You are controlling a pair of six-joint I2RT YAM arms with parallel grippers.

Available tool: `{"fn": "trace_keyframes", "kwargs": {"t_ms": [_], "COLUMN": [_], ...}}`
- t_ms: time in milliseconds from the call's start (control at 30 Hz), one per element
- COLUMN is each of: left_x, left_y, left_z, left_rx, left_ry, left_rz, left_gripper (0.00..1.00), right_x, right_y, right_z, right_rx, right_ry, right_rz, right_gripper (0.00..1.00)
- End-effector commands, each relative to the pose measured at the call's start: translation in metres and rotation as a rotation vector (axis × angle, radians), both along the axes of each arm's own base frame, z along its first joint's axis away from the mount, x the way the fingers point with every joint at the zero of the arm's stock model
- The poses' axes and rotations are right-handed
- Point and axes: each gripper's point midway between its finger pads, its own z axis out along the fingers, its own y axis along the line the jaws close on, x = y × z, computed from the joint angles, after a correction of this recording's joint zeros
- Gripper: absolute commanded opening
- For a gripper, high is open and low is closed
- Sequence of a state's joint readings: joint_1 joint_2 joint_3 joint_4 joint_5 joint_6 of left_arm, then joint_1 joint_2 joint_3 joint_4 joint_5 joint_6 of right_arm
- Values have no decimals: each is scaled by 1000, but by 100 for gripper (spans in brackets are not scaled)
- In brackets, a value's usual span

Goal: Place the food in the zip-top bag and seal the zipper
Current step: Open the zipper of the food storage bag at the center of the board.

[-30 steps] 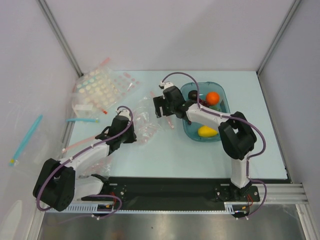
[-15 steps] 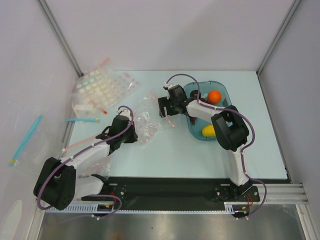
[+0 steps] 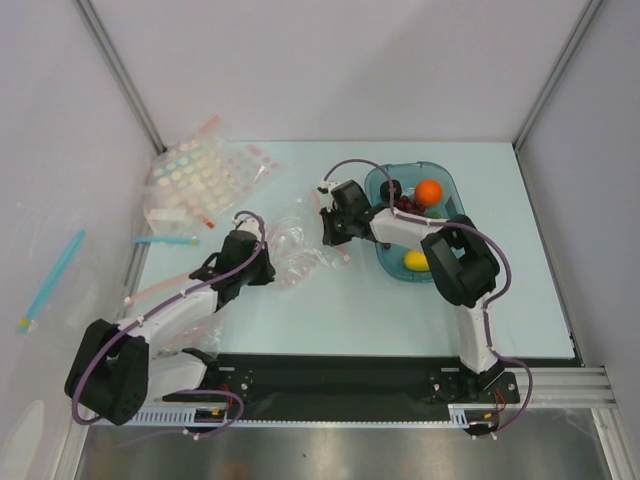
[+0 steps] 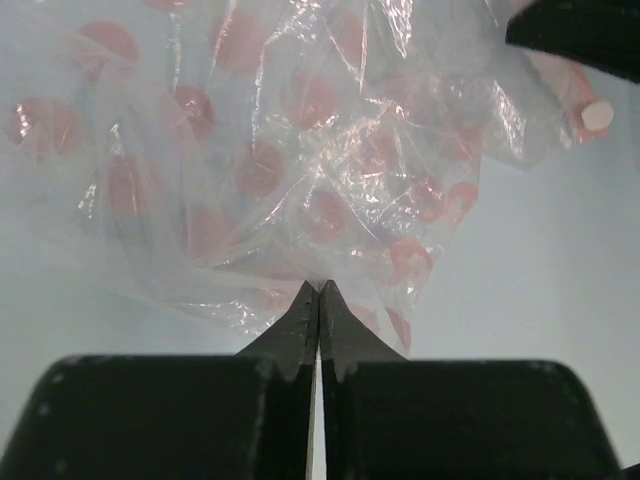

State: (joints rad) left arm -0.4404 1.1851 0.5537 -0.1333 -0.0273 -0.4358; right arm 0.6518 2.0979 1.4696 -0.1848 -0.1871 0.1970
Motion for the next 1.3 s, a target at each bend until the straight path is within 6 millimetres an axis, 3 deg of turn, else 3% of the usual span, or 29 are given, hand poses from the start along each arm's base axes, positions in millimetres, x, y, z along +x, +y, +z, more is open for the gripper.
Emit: {"fn": "trace_keyframes", "kwargs": {"t_ms": [0, 200, 267, 300, 333, 367, 400, 433, 467, 600, 700, 767, 1000, 1133, 1167, 1200, 1267], "left_x": [11, 11, 10, 10, 8, 8, 5, 4, 3, -6, -8, -12, -16, -9, -8, -6, -7], "left_y": [-3, 11, 16, 18, 20, 22, 23, 24, 25, 34, 25, 20, 16, 19, 24, 28, 44], "left_z": [26, 41, 50, 53, 54, 64, 61, 67, 79, 94, 114, 115, 146, 147, 132, 136, 121], "left_rx": [-28, -17, -21, -23, -31, -62, -76, -95, -127, -208, -286, -307, -390, -417, -402, -403, -392], "left_ry": [-88, -142, -177, -184, -191, -224, -232, -255, -300, -366, -454, -471, -549, -523, -458, -438, -335], "left_rz": [17, 83, 113, 126, 137, 166, 176, 184, 193, 259, 206, 165, 148, 214, 276, 322, 480], "left_gripper": [2, 23, 36, 41, 54, 67, 81, 99, 100, 100, 100, 100, 100, 100, 100, 100, 100], "right_x": [-13, -60, -77, -84, -87, -93, -97, -99, -101, -107, -114, -120, -126, -118, -116, -116, -114], "right_y": [5, -1, 2, -5, -4, -3, -7, -8, -10, -9, -10, -11, -17, -32, -37, -42, -50], "right_z": [49, 69, 74, 67, 81, 84, 81, 91, 91, 104, 108, 111, 128, 136, 137, 140, 145], "right_rx": [72, 39, 26, 1, 21, 14, 12, 36, 41, 122, 147, 159, 194, 185, 183, 188, 196], "right_ry": [-65, -121, -154, -161, -200, -227, -239, -262, -268, -303, -322, -339, -408, -443, -450, -461, -485], "right_rz": [5, -15, -10, -24, -26, -31, -35, -41, -47, -48, -36, -26, -39, -137, -159, -177, -217], "right_gripper": [3, 0, 0, 0, 0, 0, 0, 0, 0, 0, 0, 0, 0, 0, 0, 0, 0]}}
